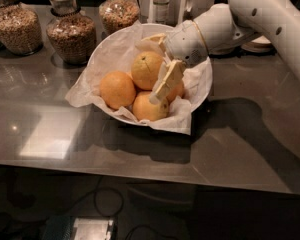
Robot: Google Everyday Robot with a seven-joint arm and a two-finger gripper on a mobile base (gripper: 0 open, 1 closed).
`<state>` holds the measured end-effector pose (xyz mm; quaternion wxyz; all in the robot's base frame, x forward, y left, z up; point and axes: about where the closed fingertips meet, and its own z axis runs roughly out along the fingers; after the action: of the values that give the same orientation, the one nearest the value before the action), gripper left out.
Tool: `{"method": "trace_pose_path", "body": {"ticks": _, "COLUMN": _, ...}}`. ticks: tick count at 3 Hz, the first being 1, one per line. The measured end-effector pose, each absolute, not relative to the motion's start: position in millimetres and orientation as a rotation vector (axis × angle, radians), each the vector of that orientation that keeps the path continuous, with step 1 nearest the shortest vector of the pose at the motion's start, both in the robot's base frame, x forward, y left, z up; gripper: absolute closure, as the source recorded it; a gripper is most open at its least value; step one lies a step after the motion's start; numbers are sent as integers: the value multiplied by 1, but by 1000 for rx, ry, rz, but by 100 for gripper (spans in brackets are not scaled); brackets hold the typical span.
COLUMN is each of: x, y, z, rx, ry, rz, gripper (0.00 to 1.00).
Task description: Pick orange from white bowl
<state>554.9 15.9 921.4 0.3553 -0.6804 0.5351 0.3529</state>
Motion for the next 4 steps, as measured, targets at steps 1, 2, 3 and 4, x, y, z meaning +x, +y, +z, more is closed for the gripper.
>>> {"method": "trace_pose_path", "body": {"ticks": 1, "x": 555, "y": 18, "z": 923, "rx": -1760, "ry": 1377, "rz": 912, "gripper": 0}}
{"method": "trace_pose_path", "body": {"ticks": 2, "x": 556, "y": 19, "z": 913, "rx": -1739, "ry": 1395, "rz": 933, "gripper": 0}}
{"method": "trace_pose_path", "body": {"ticks": 3, "x": 556, "y": 22, "z": 901, "rx": -1720, "ry": 1400, "rz": 963, "gripper": 0}}
{"method": "trace_pose_path", "body": {"ticks": 4, "x": 556, "y": 22, "z": 901, "rx": -1720, "ry": 1400, "rz": 963, "gripper": 19}}
